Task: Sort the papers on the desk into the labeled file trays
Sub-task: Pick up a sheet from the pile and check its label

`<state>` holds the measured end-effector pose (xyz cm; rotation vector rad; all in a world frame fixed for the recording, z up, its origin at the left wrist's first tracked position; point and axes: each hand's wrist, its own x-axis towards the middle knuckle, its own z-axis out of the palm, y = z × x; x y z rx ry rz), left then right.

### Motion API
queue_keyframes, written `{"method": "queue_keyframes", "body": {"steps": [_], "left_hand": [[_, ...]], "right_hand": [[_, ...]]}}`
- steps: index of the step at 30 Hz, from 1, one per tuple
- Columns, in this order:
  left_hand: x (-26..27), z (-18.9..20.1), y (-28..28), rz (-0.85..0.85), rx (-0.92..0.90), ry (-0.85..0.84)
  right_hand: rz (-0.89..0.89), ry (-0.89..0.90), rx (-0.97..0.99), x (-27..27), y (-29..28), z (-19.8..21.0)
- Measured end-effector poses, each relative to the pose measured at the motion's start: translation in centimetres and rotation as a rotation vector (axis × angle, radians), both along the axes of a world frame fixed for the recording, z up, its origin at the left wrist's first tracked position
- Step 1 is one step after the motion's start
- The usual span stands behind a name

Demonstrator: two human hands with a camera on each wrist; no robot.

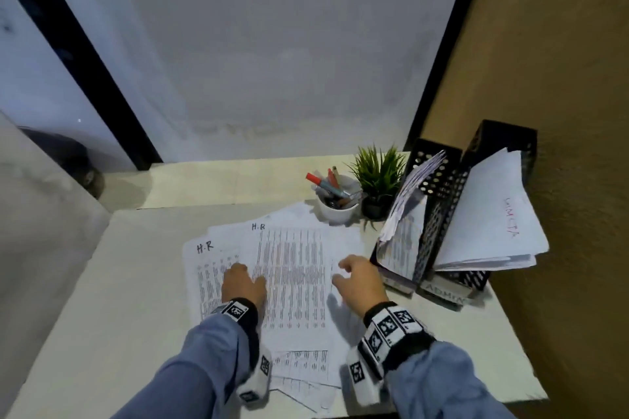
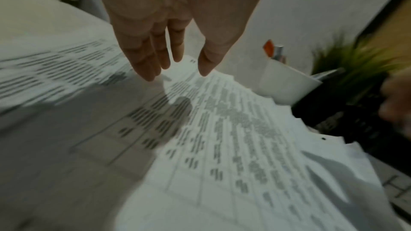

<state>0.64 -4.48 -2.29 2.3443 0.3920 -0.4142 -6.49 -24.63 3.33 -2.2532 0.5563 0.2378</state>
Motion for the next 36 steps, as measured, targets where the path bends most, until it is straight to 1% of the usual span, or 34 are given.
{"method": "queue_keyframes", "body": {"steps": [1,3,5,7,9,10,12,13,14,15,16,18,20,23,25,27,28,29,31,32,33,34,35,36], "left_hand": [[-0.3,-0.6,0.5,0.018,0.01,0.014],[-0.9,-1.4,0.9,0.039,0.012,0.027],[-1.2,-2.0,0.7,0.083,-0.04,0.045],[-1.5,-2.2,0.4,0.137,-0.115,0.097],[-1.9,-2.2,0.0,0.126,-0.112,0.141],[-2.2,-2.2,0.0,0.085,-0.047,0.146],[-2.5,-2.1,0.5,-0.006,0.185,0.131],[-2.6,-2.3,0.8,-0.015,0.263,0.125],[-2.6,-2.3,1.2,-0.001,0.288,0.135],[-2.5,-2.3,1.5,0.026,0.265,0.149],[-2.4,-2.2,1.8,0.067,0.205,0.153],[-2.4,-2.0,2.4,0.151,0.019,0.134],[-2.5,-2.3,2.8,0.146,-0.138,0.109],[-3.1,-2.4,3.1,0.102,-0.324,0.058],[-3.5,-1.9,3.1,0.096,-0.392,0.066],[-3.8,-1.6,3.3,0.096,-0.47,0.077],[-3.9,-1.2,3.3,0.084,-0.498,0.095],[-4.0,-0.9,3.3,0.061,-0.511,0.108],[-4.0,-0.6,3.4,0.024,-0.486,0.121],[-4.0,-0.2,3.4,0.028,-0.464,0.11],[-3.9,0.2,3.5,0.065,-0.424,0.08],[-3.6,0.3,3.8,0.15,-0.336,0.026],[-3.3,0.8,4.3,0.223,-0.181,-0.044],[-3.1,1.2,4.9,0.267,-0.028,-0.084]], "right_hand": [[-0.023,0.098,-0.006,0.0,0.2,-1.8],[-0.093,0.2,0.022,-0.3,0.5,-4.2],[-0.149,0.223,0.048,-0.5,0.7,-5.6],[-0.199,0.201,0.054,-0.6,1.1,-5.8],[-0.249,0.187,0.046,-0.8,1.5,-6.1],[-0.258,0.186,0.058,-0.9,1.7,-6.0],[-0.25,0.195,0.09,-1.1,2.1,-5.7],[-0.246,0.203,0.095,-1.1,2.2,-5.6],[-0.248,0.207,0.108,-1.1,2.3,-5.5],[-0.243,0.209,0.107,-1.0,2.3,-5.6],[-0.236,0.209,0.108,-0.9,2.3,-5.6],[-0.212,0.211,0.087,-0.9,2.3,-5.8],[-0.203,0.229,0.087,-0.7,2.1,-5.9],[-0.242,0.217,0.154,-0.3,1.7,-6.0],[-0.338,0.159,0.27,0.1,1.6,-6.3],[-0.436,0.085,0.484,0.5,1.5,-6.1],[-0.463,0.09,0.563,0.6,1.4,-5.7],[-0.482,0.105,0.573,0.8,1.2,-5.2],[-0.548,0.119,0.579,1.1,0.8,-4.4],[-0.627,0.112,0.669,1.5,0.6,-4.2],[-0.665,0.127,0.751,1.8,0.6,-4.4],[-0.689,0.1,0.833,1.6,0.4,-4.2],[-0.693,0.098,0.846,1.7,0.4,-4.7],[-0.658,0.111,0.807,1.8,0.4,-4.6]]}}
